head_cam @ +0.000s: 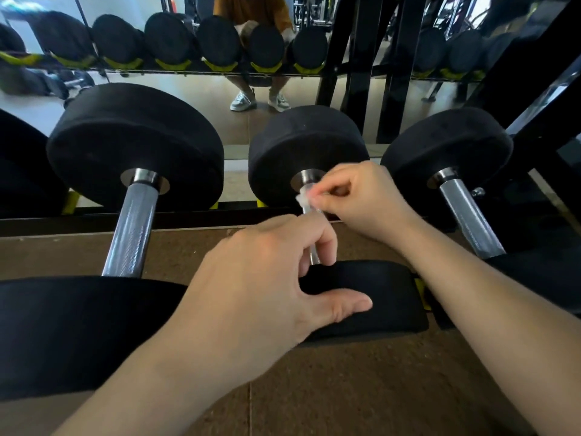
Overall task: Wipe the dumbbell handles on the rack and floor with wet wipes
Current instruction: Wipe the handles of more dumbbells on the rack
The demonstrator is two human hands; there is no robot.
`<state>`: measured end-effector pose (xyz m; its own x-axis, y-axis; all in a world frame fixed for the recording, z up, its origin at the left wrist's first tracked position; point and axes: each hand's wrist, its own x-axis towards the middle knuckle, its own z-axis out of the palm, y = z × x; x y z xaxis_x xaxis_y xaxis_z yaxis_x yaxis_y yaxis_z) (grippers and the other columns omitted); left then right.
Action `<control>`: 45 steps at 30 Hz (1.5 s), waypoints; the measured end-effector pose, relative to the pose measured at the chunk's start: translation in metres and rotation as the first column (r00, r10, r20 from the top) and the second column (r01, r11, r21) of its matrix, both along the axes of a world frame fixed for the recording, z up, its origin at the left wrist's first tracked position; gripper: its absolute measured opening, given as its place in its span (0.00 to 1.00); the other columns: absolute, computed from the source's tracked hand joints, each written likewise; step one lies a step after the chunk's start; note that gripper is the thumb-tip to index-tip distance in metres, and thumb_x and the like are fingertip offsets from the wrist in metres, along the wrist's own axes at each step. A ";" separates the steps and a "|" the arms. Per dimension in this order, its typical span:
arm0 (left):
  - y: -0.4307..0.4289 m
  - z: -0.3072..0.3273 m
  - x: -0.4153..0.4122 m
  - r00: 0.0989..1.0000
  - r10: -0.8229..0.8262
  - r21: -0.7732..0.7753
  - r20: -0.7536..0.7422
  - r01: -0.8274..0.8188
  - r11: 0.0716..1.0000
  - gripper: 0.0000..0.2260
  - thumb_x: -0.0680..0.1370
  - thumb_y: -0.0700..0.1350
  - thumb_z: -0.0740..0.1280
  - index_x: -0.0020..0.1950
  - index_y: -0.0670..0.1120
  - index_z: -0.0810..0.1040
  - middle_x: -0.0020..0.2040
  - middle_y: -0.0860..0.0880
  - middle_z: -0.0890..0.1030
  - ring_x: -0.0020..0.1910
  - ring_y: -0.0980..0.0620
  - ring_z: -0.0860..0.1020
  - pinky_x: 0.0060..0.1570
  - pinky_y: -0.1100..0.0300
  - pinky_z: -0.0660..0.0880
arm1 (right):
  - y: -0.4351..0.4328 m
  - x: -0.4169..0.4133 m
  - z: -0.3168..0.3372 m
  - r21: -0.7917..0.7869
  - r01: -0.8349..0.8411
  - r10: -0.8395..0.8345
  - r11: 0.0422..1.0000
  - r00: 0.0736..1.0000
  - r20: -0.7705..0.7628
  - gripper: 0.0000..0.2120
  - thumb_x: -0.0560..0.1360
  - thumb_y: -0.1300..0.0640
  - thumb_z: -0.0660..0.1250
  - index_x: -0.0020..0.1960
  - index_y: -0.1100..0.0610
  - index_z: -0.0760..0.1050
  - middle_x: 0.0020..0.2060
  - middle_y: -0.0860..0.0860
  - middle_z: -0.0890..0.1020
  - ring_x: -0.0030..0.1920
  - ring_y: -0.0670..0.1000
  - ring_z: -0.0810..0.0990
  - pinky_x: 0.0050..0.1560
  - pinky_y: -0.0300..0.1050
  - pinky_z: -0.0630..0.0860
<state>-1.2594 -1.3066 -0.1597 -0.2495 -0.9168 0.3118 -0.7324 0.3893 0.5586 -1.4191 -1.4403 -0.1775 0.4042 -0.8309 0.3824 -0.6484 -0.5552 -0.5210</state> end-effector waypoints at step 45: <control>-0.131 0.007 -0.026 0.695 0.050 -0.151 0.717 0.085 0.985 0.13 0.81 0.52 0.58 0.59 0.54 0.79 0.48 0.50 0.80 0.48 0.48 0.80 0.48 0.51 0.78 | -0.005 -0.018 -0.029 0.498 -0.048 -0.216 0.866 0.862 0.459 0.14 0.72 0.64 0.72 0.56 0.53 0.79 0.46 0.50 0.84 0.50 0.48 0.82 0.56 0.50 0.79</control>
<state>-1.2855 -1.4378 -0.1529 -0.4737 -0.8638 0.1713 -0.8749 0.4394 -0.2035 -1.4367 -1.4453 -0.2069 0.1956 -0.9792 0.0533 -0.2693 -0.1059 -0.9572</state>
